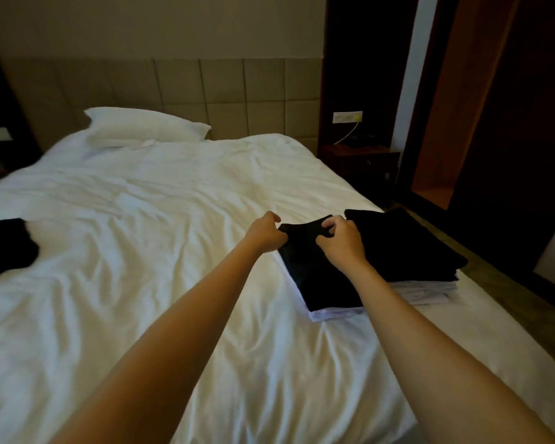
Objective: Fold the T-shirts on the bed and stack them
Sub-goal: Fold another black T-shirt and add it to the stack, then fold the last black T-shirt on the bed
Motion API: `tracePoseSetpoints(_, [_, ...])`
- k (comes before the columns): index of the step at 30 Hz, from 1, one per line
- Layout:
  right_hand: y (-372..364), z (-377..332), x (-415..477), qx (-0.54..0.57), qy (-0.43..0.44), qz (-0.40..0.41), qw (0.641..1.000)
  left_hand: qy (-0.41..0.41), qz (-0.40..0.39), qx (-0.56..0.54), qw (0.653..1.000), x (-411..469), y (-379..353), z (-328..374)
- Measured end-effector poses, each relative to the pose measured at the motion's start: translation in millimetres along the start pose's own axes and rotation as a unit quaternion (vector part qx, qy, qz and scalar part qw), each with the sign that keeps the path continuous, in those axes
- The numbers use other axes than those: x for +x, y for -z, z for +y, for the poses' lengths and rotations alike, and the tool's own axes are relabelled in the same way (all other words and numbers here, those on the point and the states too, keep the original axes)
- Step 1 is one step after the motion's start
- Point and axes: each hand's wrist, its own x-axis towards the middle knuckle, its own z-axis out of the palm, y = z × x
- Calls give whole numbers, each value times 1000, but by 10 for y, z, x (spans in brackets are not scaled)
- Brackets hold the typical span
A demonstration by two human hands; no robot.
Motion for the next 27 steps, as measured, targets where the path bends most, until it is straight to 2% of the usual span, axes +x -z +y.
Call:
tracePoseSetpoints(7, [-668, -310, -226, -75, 72, -174, 979, 57, 23, 71, 996, -317, 428, -849])
tracePoseSetpoints(12, [-1180, -689, -355, -99, 116, -264, 953, 112, 63, 93, 987, -477, 875, -1402])
tracePoseSetpoints(21, [-2046, -1375, -522, -92, 186, -334, 919, 194, 113, 132, 965, -693, 1488, -2320])
tracePoseSetpoints(27, [-2784, -1593, -780, -96, 214, -390, 890, 250, 102, 156, 950, -842, 1610, -2992])
